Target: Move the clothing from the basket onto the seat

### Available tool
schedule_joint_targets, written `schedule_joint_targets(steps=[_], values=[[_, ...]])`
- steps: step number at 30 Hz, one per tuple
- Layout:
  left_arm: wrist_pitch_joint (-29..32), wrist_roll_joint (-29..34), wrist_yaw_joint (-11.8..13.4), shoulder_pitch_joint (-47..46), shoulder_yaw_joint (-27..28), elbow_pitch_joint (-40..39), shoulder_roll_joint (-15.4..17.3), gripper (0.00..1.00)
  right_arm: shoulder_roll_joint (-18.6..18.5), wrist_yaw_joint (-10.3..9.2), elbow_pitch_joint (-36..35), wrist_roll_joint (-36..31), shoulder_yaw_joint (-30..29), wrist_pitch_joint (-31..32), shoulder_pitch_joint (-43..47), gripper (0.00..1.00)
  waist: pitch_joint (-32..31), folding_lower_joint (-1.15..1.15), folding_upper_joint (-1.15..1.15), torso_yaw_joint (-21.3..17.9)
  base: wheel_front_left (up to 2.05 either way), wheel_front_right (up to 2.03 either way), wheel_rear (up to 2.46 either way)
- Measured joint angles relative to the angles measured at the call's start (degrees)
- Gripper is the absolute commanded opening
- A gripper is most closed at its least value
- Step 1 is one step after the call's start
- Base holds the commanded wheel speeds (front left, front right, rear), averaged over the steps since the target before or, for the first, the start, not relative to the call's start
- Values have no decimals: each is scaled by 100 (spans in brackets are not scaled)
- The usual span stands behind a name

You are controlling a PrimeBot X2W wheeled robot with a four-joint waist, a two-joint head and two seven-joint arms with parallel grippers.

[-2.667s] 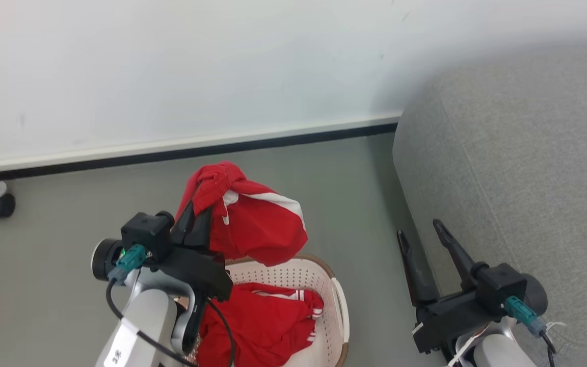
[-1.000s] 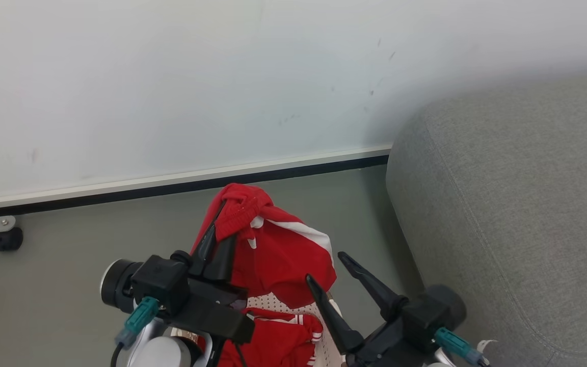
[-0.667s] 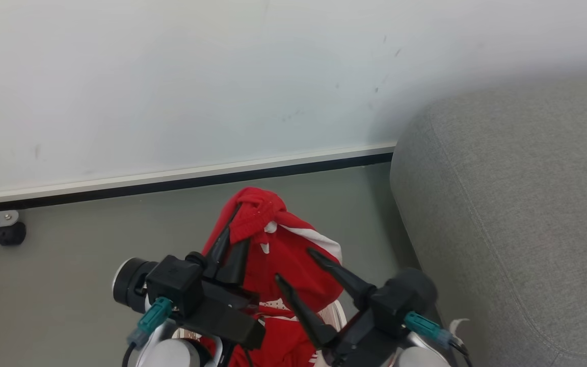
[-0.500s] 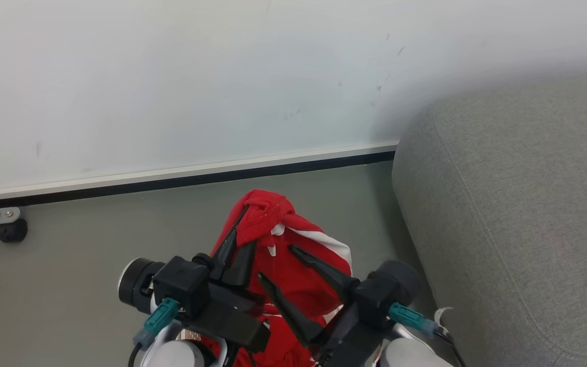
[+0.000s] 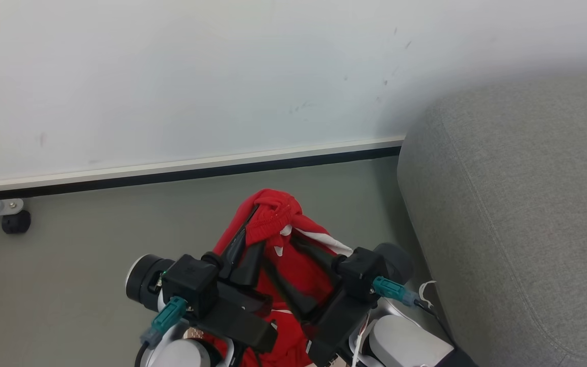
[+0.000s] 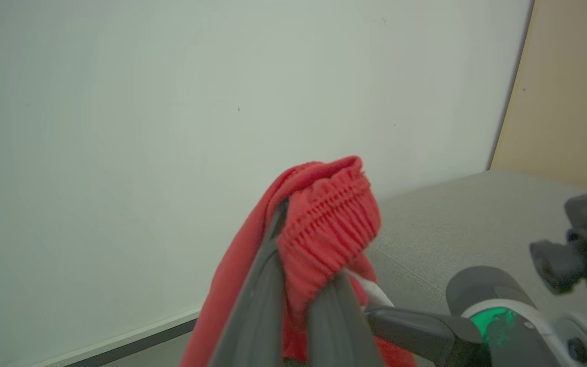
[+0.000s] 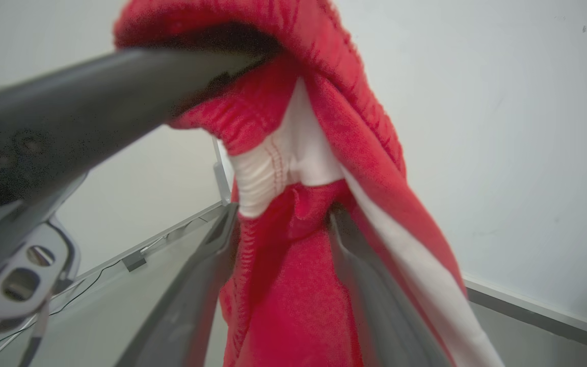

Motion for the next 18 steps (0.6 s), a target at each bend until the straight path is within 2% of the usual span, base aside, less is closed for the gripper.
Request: schedule_joint_targets(steps=[1,11,12,14,17,18], values=[[1,0,0,-5,-5,-10,-1,0,1,-3,34,53,34,-1,-37,0,4,0,0,3,0,0,0],[12,-3,1,-37,-22,-43,-13,0,2,-99,310,459,247,-60,-254,0,26,0,0,14,0,0,0],[20,-3,1,-37,-22,-43,-13,3,3,-102,332,505,246,-85,-255,0,25,0,0,13,0,0,0],[48,-2,0,-37,-27,-43,-11,25,3,-103,372,548,236,-111,-255,0,23,0,0,8,0,0,0],[54,-2,-30,-36,-35,-43,9,46,8,-96,452,599,158,-160,-265,0,18,0,0,-5,0,0,0],[55,-2,-41,-34,-40,-43,22,69,8,-94,486,603,118,-164,-270,0,17,0,0,-9,0,0,0]])
